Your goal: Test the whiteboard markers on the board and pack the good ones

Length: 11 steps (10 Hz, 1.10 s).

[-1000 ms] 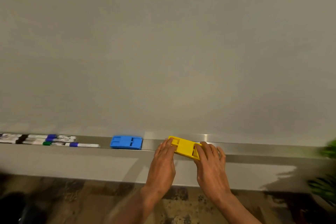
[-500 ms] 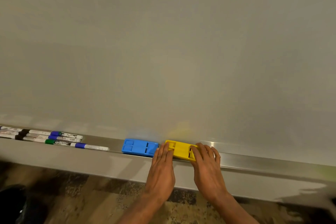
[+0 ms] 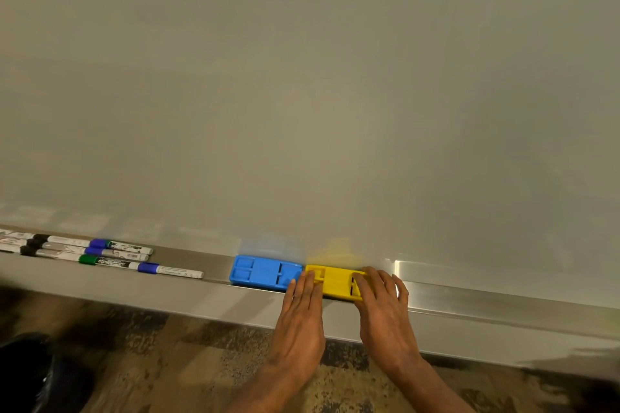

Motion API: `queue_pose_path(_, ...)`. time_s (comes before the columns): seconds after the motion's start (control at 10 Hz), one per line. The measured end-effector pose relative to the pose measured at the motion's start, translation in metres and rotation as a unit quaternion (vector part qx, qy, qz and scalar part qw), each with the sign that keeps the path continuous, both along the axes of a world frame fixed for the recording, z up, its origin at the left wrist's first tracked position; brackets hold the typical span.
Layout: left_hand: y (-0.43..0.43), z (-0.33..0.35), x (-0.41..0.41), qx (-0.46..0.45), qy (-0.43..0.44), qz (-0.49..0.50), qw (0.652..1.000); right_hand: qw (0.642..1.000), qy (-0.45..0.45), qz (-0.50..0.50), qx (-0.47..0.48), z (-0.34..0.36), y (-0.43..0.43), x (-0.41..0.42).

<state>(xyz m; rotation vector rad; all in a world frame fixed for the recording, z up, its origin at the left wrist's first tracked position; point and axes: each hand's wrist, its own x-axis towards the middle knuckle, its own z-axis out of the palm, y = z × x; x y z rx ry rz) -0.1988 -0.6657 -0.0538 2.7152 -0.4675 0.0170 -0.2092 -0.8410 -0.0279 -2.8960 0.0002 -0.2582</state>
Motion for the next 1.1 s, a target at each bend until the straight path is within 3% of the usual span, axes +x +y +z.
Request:
queue_pose_path(0.3,0.001,-0.001,0.006,0.063,0.032,-0.011,0.997,1.0,0.005,-0.023,0.002,-0.007,0.003,0.0)
queue_pose_path(0.7,0.007,-0.002,0.011,0.09,-0.022,-0.027,0.995,0.998,0.016,-0.062,0.01,-0.005,0.007,0.0)
queue_pose_path(1.0,0.008,0.012,0.009,-0.04,-0.132,-0.015,0.99,0.993,-0.087,-0.074,0.034,0.016,0.017,-0.013)
queue_pose_path(1.1,0.011,0.022,0.002,-0.098,-0.076,-0.013,0.992,0.988,-0.124,-0.085,0.028,0.03,0.025,-0.021)
